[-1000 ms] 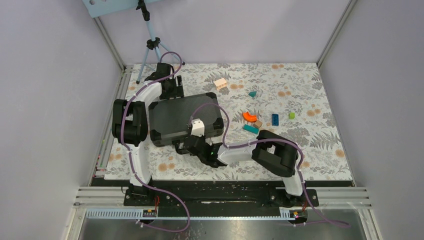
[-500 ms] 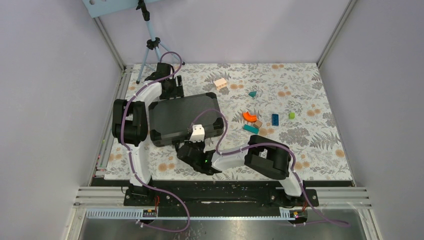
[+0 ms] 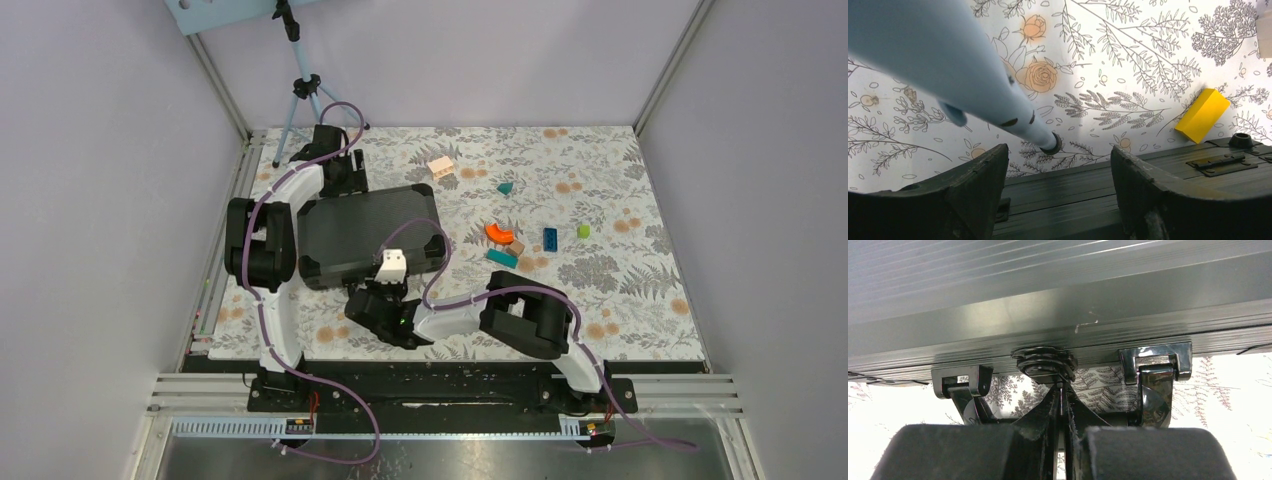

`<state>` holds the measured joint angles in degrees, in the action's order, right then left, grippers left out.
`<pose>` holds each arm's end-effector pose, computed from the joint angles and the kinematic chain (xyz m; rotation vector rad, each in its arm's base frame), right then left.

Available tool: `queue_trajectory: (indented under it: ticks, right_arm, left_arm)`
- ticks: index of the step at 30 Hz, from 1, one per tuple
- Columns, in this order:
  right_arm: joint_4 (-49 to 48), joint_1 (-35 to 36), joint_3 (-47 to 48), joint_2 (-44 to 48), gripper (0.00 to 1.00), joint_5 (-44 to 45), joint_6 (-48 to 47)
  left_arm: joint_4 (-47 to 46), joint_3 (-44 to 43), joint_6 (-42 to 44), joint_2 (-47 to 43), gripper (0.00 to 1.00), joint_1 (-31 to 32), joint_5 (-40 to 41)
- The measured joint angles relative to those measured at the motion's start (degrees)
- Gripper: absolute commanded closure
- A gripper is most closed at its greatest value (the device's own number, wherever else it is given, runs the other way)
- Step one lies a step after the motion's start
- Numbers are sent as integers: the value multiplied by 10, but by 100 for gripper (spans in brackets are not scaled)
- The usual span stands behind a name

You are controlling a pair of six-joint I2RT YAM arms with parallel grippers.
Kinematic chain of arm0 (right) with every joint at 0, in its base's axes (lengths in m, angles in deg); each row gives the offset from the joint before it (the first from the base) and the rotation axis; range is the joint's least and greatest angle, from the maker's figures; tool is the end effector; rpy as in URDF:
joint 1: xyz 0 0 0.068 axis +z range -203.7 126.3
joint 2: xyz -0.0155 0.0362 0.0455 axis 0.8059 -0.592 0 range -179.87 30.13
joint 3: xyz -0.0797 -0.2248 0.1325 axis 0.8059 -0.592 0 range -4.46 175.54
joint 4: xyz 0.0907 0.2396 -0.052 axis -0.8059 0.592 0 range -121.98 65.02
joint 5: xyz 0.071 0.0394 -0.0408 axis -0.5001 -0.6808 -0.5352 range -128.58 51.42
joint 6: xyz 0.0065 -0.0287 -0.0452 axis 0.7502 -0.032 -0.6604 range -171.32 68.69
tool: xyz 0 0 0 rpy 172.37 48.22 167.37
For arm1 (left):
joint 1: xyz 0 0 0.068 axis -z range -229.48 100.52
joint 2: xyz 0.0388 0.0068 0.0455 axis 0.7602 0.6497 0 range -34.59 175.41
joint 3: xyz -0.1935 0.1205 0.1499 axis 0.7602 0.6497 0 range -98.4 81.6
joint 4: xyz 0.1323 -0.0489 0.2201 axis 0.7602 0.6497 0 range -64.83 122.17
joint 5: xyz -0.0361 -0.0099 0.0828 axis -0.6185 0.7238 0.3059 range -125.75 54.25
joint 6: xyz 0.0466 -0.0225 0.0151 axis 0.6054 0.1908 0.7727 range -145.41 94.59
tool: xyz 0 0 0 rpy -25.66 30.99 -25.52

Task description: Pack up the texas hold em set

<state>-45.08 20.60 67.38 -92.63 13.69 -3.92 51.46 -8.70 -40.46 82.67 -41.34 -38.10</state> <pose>0.1462 0.4155 0.1245 0.0021 1.9729 0.3619 0.4473 -0.0654 0.2029 -0.1345 2.5088 -0.2184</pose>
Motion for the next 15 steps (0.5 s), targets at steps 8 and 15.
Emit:
queue_trajectory:
  ticks: [8, 15]
  right_arm:
    - [-22, 0, 17, -23, 91, 16, 7]
    - [-50, -2, -18, -4, 91, 16, 62]
  left_arm:
    - [-22, -1, 6, 3, 26, 0, 7]
    - [-23, -1, 7, 3, 26, 0, 7]
